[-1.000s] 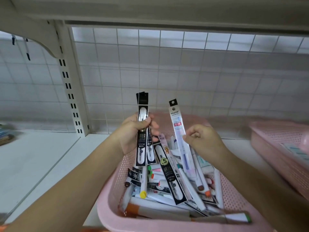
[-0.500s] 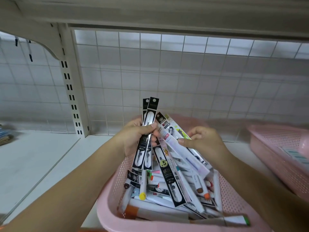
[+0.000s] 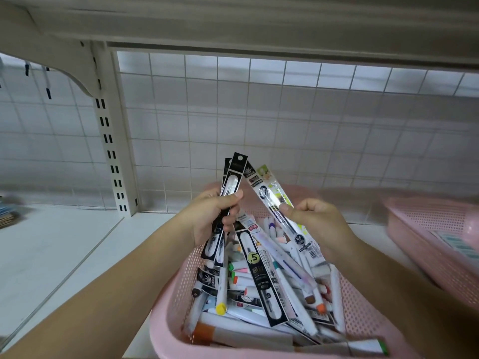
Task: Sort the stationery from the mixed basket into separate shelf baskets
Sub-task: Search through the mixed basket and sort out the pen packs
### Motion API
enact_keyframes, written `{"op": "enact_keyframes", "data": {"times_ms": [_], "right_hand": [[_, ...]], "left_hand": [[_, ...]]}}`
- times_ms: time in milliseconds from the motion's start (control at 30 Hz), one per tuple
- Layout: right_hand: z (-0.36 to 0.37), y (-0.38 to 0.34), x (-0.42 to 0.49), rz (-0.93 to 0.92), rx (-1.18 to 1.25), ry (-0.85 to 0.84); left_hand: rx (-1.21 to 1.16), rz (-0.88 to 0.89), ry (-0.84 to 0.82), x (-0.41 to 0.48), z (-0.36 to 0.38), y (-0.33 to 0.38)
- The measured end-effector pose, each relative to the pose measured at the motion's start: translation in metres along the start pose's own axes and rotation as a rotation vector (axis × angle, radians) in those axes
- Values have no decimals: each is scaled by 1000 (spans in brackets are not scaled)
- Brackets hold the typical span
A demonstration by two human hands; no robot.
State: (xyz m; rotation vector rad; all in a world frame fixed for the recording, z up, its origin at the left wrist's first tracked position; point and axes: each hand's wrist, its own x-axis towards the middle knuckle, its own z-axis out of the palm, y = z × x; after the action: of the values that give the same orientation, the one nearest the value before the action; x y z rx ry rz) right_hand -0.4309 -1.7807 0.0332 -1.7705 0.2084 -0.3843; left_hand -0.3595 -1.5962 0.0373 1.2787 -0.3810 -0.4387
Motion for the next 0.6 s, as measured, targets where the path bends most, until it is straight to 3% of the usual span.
{"op": "enact_keyframes", "data": {"times_ms": [333, 500, 600], "right_hand": [[1, -4, -1, -27, 124, 63], [18, -12, -8, -160, 104, -163], [29, -7, -10, -271, -154, -206]], "left_hand": [[-57, -19, 11, 1, 0, -1], [-90, -39, -87, -2, 9, -2], [-37, -29, -118, -4, 12, -3]]}}
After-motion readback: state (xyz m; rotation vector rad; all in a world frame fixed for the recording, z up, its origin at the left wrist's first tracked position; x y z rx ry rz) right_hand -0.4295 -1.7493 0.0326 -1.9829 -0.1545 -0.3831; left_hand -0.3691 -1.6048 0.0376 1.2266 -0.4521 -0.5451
